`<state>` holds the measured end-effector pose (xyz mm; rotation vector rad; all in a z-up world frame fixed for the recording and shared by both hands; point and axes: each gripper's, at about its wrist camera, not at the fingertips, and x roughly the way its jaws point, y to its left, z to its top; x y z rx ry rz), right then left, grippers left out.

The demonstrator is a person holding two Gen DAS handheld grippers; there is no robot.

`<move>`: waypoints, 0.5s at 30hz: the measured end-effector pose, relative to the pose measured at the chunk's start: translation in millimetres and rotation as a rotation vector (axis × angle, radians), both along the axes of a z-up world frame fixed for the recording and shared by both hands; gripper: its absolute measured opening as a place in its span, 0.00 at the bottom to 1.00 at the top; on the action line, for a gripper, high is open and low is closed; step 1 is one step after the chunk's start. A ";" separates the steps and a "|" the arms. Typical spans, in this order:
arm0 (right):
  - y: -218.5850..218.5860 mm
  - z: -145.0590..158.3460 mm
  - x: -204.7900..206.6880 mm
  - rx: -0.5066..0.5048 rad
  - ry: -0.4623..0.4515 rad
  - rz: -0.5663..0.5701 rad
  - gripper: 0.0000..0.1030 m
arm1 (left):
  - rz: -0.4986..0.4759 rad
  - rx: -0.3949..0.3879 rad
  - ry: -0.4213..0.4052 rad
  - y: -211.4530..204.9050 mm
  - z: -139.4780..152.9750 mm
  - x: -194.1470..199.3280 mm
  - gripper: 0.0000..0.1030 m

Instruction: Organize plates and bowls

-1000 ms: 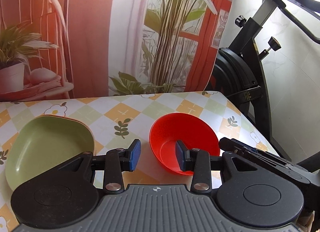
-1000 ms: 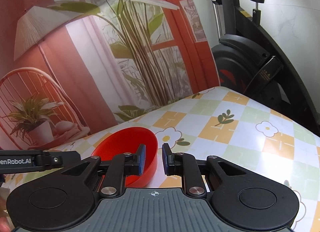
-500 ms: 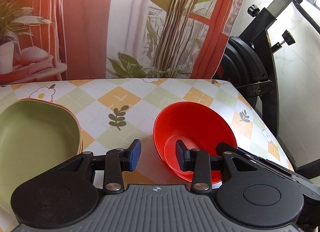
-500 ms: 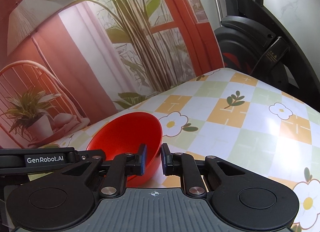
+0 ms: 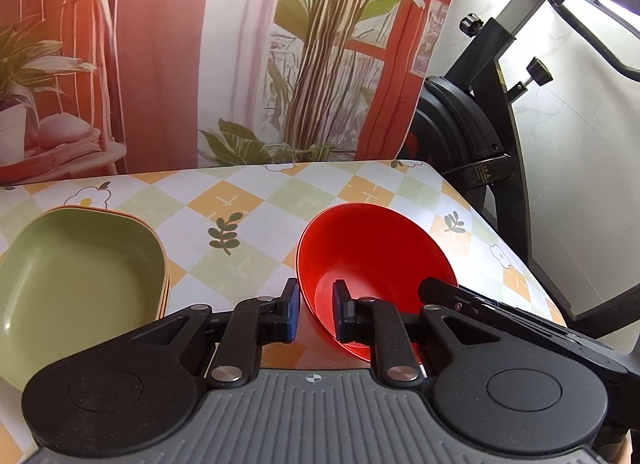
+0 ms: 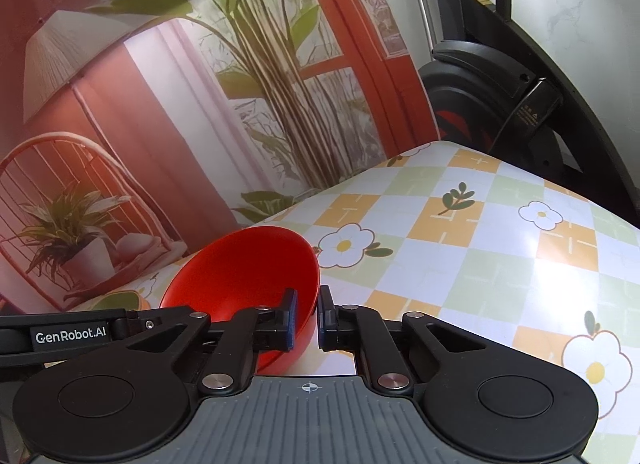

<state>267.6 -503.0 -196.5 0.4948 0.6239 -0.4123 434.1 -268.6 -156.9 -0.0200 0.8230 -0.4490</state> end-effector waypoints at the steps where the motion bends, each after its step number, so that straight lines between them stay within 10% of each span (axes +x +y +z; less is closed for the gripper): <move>1: 3.6 4.3 -2.6 -0.003 -0.005 0.002 0.09 | -0.001 0.002 -0.007 2.2 3.3 -4.5 0.18; 15: 76.6 65.9 -12.5 -0.077 -0.067 0.107 0.09 | 0.042 -0.036 -0.063 64.1 53.6 -60.8 0.18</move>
